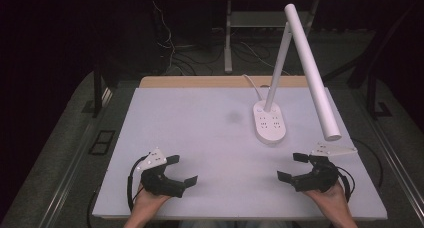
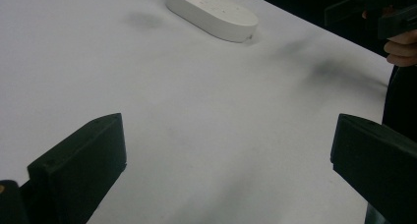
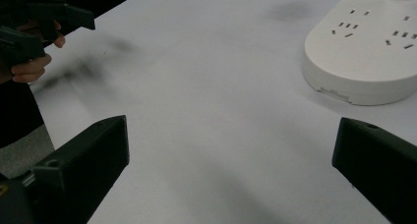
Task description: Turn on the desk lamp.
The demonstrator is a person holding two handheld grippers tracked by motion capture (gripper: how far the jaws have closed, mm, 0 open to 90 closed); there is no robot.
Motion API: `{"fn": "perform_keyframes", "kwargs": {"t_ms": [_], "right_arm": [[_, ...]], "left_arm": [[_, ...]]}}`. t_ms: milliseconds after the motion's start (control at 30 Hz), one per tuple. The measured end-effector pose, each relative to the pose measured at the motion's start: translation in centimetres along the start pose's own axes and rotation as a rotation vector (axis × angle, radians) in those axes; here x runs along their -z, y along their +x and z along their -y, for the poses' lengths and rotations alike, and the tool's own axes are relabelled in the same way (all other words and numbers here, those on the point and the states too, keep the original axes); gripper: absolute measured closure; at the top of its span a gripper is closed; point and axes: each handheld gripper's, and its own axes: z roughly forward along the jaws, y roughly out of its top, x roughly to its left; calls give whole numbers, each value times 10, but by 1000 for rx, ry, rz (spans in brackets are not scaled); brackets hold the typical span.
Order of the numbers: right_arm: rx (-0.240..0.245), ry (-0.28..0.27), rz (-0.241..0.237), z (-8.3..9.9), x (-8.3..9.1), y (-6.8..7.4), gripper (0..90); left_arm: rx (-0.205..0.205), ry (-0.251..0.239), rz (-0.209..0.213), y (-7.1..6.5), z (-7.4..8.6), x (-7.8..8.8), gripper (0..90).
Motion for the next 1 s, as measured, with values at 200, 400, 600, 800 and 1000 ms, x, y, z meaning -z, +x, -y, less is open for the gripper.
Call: {"fn": "perform_keyframes", "kwargs": {"t_ms": [200,400,600,800,1000], "right_arm": [[-1,7,-3,1,0,0,3],[-1,17,-4,2,-1,-1,3],[-5,20,0,3,0,-1,3],[-18,20,-4,3,1,-3,3],[-27,22,0,2,3,-4,3]], "left_arm": [[-5,4,-4,0,0,1,0],[-2,1,-11,1,0,2,0],[-1,-4,-12,2,0,3,0],[-4,-6,-7,1,0,3,0],[2,-6,-7,3,0,4,0]]}}
